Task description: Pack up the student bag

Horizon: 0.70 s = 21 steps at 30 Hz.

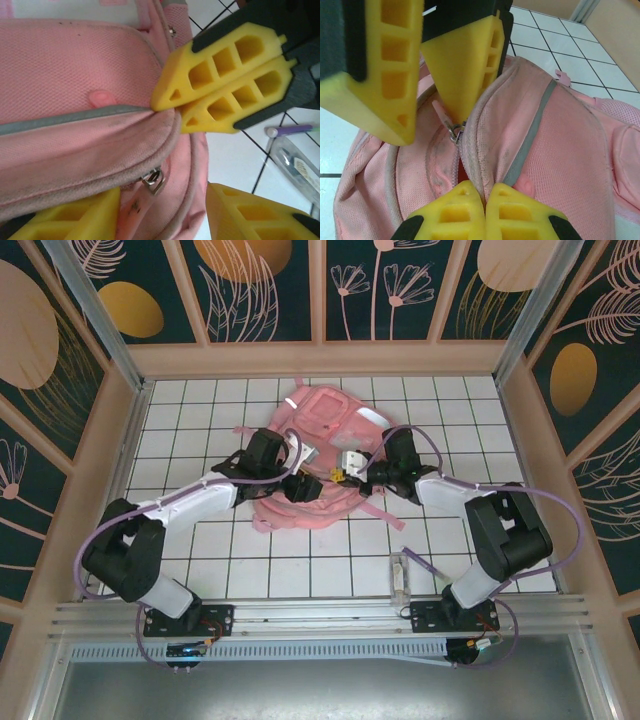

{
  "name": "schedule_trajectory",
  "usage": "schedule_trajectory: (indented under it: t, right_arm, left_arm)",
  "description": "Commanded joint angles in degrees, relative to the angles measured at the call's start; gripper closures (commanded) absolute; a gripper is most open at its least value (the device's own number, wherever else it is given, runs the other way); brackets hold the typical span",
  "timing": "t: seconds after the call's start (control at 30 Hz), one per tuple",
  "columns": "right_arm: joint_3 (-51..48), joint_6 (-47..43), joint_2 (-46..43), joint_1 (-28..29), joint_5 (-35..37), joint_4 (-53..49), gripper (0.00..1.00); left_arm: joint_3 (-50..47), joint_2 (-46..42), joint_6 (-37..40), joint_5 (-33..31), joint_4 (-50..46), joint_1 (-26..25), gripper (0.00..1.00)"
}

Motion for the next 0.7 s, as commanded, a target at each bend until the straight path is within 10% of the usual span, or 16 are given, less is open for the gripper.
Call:
schedule_trajectory:
  t: [0.0, 0.1, 0.27, 0.47, 0.67]
  right_arm:
    - [2.4, 2.1, 0.1, 0.4, -7.3, -0.2, 1.00]
    - [2.8, 2.1, 0.2, 0.4, -7.3, -0.6, 1.00]
    - [3.5, -0.5, -0.7, 0.5, -7.2, -3.8, 1.00]
    - [8.9, -18.8, -0.7, -0.1, 0.1, -25.1, 1.00]
    - [3.9, -25.4, -3.4, -1.0, 9.9, -24.4, 1.00]
  left_arm:
    - [3.1, 2.4, 4.2, -2.9, -0.8, -0.2, 0.56]
    - [3.1, 3.5, 5.0, -5.1, -2.1, -0.9, 0.59]
    - [3.2, 3.0, 6.5, -12.8, -2.5, -1.0, 1.00]
    - [2.5, -0.4, 18.0, -11.8, -6.6, -0.8, 1.00]
    - [1.3, 0.2, 18.5, -12.3, -9.2, 6.2, 1.00]
